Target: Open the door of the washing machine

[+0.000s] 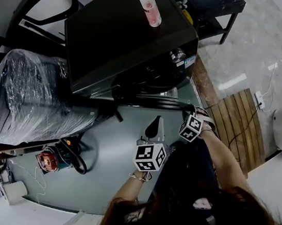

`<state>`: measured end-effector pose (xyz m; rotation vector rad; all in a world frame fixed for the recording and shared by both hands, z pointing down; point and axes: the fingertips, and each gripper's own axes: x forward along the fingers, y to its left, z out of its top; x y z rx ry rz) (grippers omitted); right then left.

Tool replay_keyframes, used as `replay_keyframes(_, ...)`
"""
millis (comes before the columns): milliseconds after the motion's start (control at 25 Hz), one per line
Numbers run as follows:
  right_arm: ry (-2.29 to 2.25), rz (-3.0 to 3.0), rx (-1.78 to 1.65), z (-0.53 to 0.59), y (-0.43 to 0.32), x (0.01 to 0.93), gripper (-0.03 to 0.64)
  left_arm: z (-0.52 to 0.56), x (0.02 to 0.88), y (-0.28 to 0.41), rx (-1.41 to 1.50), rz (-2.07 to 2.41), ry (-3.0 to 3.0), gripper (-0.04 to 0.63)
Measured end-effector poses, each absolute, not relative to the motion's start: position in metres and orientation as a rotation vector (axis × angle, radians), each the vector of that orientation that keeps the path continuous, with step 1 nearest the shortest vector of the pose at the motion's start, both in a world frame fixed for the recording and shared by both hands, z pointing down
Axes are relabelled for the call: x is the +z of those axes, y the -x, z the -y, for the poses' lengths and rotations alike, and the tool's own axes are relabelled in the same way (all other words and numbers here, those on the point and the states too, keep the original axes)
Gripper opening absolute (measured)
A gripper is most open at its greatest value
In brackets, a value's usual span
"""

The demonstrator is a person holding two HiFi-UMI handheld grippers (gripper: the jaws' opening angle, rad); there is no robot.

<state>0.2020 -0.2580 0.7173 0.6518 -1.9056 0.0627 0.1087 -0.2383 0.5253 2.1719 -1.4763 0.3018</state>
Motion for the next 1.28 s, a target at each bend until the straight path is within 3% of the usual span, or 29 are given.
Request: replay_keyframes(1280,-0.555,2.015,0.143,0.122,-0.157,0.722,0.057,0.086,0.536,-0.099,0.293,1.698,-1.935,0.011)
